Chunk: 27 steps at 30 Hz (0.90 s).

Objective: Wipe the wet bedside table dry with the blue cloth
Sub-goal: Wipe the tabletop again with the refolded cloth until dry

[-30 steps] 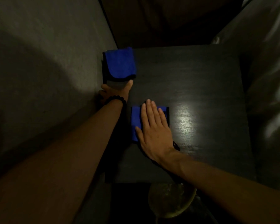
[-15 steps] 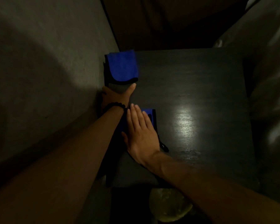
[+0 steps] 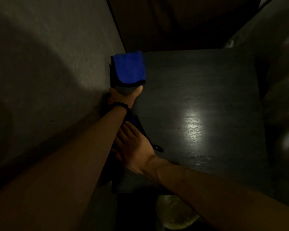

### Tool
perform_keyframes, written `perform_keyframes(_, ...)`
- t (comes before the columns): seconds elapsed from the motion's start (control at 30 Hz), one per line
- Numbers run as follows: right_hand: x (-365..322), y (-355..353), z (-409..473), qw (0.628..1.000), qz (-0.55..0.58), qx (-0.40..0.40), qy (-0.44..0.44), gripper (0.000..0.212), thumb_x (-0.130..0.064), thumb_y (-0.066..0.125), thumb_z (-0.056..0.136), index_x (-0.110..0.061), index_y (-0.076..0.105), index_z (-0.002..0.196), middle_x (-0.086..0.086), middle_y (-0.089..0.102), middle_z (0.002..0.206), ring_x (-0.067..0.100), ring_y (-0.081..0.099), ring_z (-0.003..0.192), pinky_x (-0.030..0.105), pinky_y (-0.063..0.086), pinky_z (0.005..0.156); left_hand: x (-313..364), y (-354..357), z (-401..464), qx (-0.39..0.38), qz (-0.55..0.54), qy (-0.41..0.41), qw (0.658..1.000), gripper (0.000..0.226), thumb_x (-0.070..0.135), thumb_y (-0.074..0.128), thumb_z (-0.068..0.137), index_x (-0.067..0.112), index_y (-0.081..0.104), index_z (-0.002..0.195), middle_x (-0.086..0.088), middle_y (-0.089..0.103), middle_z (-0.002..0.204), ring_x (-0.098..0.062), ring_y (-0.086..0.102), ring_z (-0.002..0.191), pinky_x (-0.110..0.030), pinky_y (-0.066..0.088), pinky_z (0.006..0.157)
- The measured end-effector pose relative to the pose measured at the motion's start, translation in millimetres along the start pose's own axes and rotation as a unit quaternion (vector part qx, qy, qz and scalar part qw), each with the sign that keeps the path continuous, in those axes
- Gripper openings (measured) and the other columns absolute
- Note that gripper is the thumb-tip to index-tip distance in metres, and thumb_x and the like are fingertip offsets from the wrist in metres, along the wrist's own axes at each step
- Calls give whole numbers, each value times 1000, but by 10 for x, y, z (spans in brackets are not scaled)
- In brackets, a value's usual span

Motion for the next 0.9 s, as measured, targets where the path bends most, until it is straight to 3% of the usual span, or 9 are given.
perform_keyframes(0.17,89,-3,-154,986,56,98,-125,50,-31,60,100,0,58,138,20,59,142,39,52,135,51,31,120,-61,25,-71,34,50,39,997,109,72,65,67,16,18,147,-12,33,148,-33,40,129,-46,37,101)
perform_keyframes(0.27,206,-80,-303,984,30,27,-175,67,-37,63,95,-8,44,152,16,44,157,33,37,147,46,14,126,-121,33,-93,69,59,82,993,102,76,62,66,16,28,141,-11,43,139,-32,48,120,-44,43,96)
perform_keyframes(0.37,256,-142,-530,982,-33,-48,-178,73,-45,48,95,-16,30,160,15,20,168,30,15,156,45,-2,127,-177,47,-72,90,60,90,990,104,83,59,60,18,34,137,-9,49,134,-31,52,115,-45,46,93)
perform_keyframes(0.47,107,-187,-685,991,-58,-21,-118,73,-43,44,87,-11,44,153,21,23,166,35,16,155,47,-1,126,-197,61,-70,122,70,92,986,106,86,56,56,19,35,136,-9,49,135,-31,52,116,-45,46,92)
perform_keyframes(0.57,-115,-194,-650,999,-24,12,47,87,-47,50,86,-1,29,157,21,17,167,35,12,156,45,-4,126,-202,68,-74,133,76,96,983,107,89,54,54,20,37,134,-8,51,132,-31,53,115,-45,46,92)
perform_keyframes(0.67,-306,-213,-405,972,44,-30,230,80,-46,34,102,3,7,159,23,-3,167,35,-6,156,45,-12,124,-211,69,-77,141,80,89,983,108,90,53,53,20,38,134,-8,53,130,-30,55,113,-46,48,91)
perform_keyframes(0.73,-423,-129,-229,945,86,-54,312,71,-40,30,104,3,15,158,24,8,166,36,4,155,47,0,124,-217,71,-76,142,80,83,983,108,90,53,53,21,38,135,-7,53,131,-29,54,114,-46,48,91)
perform_keyframes(0.8,-486,-3,-175,943,57,-45,326,67,-35,19,104,4,14,158,26,7,166,38,-3,153,48,-1,123,-218,76,-70,141,82,85,983,105,88,54,55,21,38,135,-7,52,131,-29,54,114,-45,47,92)
perform_keyframes(0.9,-409,57,-246,964,97,-85,234,73,-40,0,100,2,1,160,24,-6,168,33,-30,148,44,-22,120,-215,73,-78,138,64,103,983,101,85,57,56,21,39,133,-6,53,131,-28,54,115,-43,46,93)
Point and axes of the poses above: each hand's wrist, its own z-axis towards the middle knuckle, its own y-axis out of the palm, x = y × z, the point moved 2 cm from there along z, towards the middle knuckle
